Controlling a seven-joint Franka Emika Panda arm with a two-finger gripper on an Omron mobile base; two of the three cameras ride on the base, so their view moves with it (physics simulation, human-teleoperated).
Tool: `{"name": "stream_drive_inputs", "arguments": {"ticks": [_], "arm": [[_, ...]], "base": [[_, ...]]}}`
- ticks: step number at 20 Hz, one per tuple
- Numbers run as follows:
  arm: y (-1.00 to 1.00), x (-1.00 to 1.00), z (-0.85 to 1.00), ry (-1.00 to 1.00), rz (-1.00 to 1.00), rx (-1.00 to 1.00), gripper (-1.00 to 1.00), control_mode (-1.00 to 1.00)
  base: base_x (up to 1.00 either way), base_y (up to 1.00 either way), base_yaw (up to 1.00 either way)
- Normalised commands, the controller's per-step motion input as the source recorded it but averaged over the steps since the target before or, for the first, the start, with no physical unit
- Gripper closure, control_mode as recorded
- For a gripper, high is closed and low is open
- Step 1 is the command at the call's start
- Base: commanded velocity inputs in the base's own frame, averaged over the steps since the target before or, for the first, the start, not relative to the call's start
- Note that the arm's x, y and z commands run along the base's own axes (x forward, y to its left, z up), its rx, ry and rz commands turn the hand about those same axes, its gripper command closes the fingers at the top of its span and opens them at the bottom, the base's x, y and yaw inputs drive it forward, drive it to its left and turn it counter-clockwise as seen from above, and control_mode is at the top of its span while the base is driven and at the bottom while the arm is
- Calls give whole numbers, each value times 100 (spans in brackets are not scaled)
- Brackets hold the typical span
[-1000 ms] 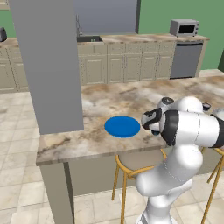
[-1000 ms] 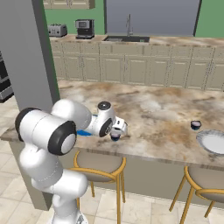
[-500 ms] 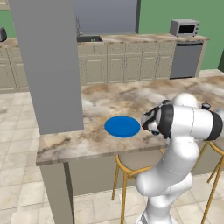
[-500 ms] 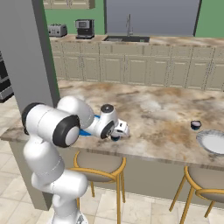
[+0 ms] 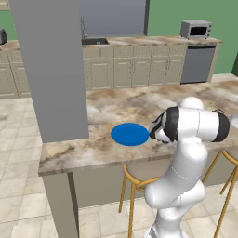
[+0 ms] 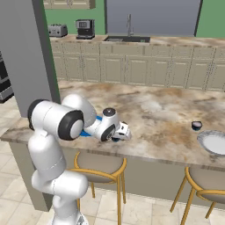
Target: Place two yogurt containers on each plate.
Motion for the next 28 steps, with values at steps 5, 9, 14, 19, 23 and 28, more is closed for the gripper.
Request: {"name": "stream_drive_inputs", "arguments": {"ticks": [5,9,14,19,23,28], "arm": [[0,11,-9,0,0,0,100,-100],[0,9,-3,0,0,0,100,-100],[16,-3,19,-2,0,3,100,-100],[37,-9,33,0,0,0,100,-100],[64,0,24,0,0,0,100,-100],[69,0,29,0,0,0,100,-100]], "base": [[0,0,0],[0,0,0],[0,0,0],[0,0,0],[0,0,0],[0,0,0]]}}
